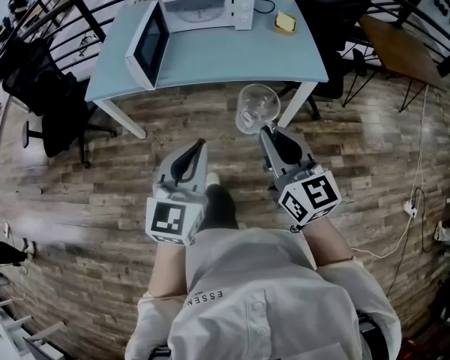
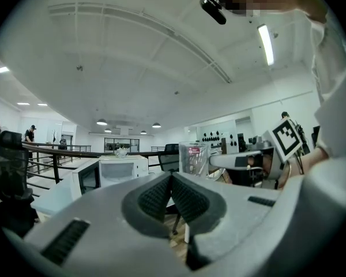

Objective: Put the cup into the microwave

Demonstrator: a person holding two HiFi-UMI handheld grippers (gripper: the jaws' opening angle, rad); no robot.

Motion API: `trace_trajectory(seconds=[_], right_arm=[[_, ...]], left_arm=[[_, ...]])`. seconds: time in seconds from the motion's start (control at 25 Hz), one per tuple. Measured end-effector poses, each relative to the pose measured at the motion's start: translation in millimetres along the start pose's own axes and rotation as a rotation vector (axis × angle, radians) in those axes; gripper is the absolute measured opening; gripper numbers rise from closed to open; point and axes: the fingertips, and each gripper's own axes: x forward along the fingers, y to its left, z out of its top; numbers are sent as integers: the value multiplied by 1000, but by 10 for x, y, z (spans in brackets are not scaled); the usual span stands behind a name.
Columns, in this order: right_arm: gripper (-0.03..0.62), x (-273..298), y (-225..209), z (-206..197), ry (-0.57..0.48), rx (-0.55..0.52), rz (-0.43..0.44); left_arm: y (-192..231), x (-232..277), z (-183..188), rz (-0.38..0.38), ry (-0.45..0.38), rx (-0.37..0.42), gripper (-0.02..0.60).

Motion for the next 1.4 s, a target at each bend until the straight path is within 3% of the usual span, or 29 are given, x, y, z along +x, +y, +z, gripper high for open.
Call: trace_trajectory(seconds=[0.36,0.96,1.4], right_arm=[[43,945,-339,-72,28,-8,-12],[41,3109,-1106,152,9,-17,-91],[41,3994,-1599,-40,61,3,-105]], left_arm=[[717,721,-35,-24,-9,-14,0],[2527,2275,173,-105,-31,32,0],[3165,2972,-36,-95,5,-22,0]])
